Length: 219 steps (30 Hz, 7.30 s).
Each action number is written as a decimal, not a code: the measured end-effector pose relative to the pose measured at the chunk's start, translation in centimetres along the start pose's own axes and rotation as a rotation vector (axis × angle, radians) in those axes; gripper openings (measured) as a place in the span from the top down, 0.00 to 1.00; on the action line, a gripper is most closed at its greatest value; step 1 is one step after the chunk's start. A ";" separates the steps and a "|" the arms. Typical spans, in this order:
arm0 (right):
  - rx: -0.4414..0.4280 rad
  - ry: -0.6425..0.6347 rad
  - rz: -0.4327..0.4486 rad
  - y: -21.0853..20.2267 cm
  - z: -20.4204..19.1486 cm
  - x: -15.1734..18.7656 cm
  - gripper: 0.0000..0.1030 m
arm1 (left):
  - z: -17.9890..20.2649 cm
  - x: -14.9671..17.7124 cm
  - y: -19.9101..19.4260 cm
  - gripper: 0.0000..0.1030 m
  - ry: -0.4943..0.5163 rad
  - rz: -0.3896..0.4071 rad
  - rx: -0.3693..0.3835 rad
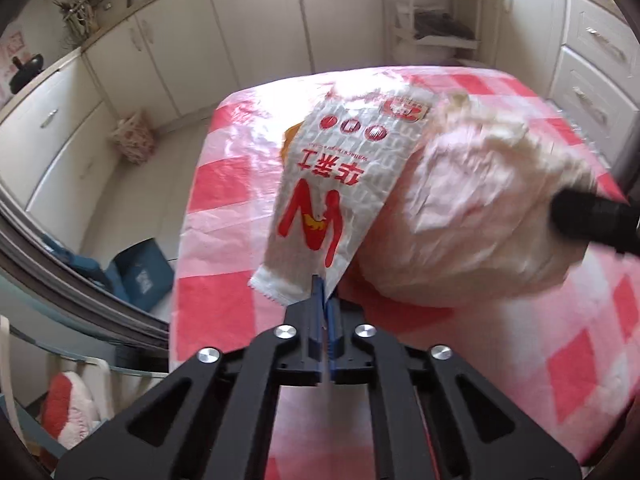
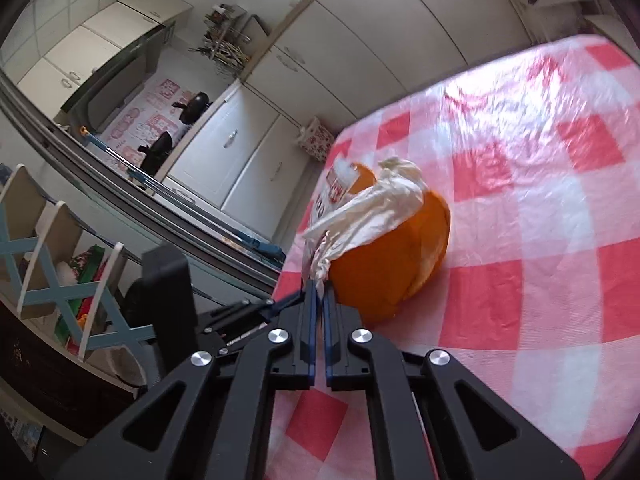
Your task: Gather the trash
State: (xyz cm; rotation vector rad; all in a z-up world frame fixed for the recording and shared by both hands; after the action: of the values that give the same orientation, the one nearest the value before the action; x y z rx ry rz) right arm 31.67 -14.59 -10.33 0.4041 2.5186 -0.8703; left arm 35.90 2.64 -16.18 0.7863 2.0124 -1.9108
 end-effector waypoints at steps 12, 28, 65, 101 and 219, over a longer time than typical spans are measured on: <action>0.005 -0.088 -0.032 -8.1 0.3 2.8 0.96 | 0.2 7.2 -7.9 1.00 -0.237 -0.032 0.465; 0.023 0.134 -0.176 -6.3 6.3 5.8 0.63 | 0.5 9.0 -5.2 0.44 -0.336 -0.093 0.432; 0.055 -0.056 -0.156 -5.0 3.6 5.4 0.89 | 2.2 4.1 -1.2 1.00 -0.252 -0.004 0.190; 0.050 -0.207 0.012 -12.9 -4.4 12.8 0.89 | 2.9 15.1 -16.7 1.00 -0.388 0.119 0.797; 0.249 -0.158 -0.164 6.9 6.5 -6.3 0.72 | 5.5 -1.1 0.7 0.37 -0.318 0.037 0.355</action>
State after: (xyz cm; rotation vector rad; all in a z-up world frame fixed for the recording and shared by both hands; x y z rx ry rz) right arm 41.89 -14.32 -15.33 0.1970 2.3290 -1.2362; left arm 36.19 -3.02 -16.82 0.5438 1.4872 -2.2388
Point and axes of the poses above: each gripper's, at about its wrist camera, not at the fingertips, and y roughly the way its jaws point, z to its right, x to its underside, the point moved 3 cm from there along y, roughly the way its jaws point, and after that the axes turned 2 degrees about -z, right-handed, at the moved point
